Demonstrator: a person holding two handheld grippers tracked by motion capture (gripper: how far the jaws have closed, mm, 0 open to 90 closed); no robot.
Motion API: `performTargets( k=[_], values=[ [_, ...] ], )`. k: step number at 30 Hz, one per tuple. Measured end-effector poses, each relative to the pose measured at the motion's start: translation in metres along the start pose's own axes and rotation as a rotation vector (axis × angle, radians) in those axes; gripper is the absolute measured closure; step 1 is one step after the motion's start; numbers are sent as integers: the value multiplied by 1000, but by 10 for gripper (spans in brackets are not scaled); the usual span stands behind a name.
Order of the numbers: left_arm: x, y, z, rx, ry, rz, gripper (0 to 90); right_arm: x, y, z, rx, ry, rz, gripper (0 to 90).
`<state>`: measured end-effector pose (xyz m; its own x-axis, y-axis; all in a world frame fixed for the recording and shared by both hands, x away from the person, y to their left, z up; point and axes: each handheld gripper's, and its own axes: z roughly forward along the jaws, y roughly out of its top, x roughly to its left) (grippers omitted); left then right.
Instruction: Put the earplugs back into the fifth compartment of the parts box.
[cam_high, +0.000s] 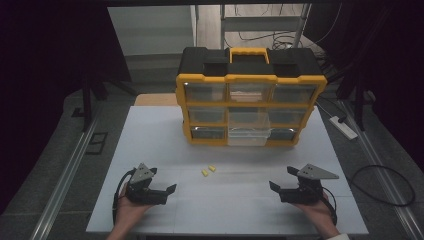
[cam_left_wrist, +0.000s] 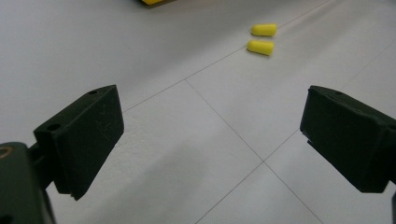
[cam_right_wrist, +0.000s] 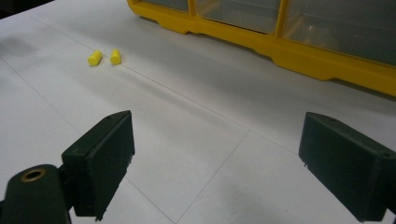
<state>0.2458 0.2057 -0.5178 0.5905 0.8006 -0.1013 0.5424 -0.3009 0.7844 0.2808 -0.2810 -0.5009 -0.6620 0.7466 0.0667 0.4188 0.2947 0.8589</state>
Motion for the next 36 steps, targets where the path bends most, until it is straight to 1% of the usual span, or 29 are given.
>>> performTargets(
  k=[9, 17, 22, 23, 25, 30, 33, 36],
  values=[
    [-1, 0, -1, 2, -1, 1, 63, 1, 0, 1, 11, 1, -9, 116],
    [-3, -1, -1, 6, 2, 10, 64, 1, -1, 3, 23, 0, -15, 119],
    [-6, -1, -3, 2, -5, 5, 64, 2, -1, 4, 32, 4, -17, 119],
    [-9, 1, -3, 6, 3, 26, 64, 2, -1, 4, 30, 6, -14, 119],
    [-13, 3, -4, 5, 9, 42, 64, 2, -1, 4, 36, 8, -16, 119],
    [-17, 7, -6, 9, 2, 47, 63, 3, -1, 4, 38, 16, -22, 119],
    [-18, 10, -7, 18, -11, 40, 63, 3, -1, 5, 39, 16, -23, 119],
    [-18, 13, -8, 25, -8, 47, 63, 3, 0, 5, 36, 15, -25, 119]
  ],
)
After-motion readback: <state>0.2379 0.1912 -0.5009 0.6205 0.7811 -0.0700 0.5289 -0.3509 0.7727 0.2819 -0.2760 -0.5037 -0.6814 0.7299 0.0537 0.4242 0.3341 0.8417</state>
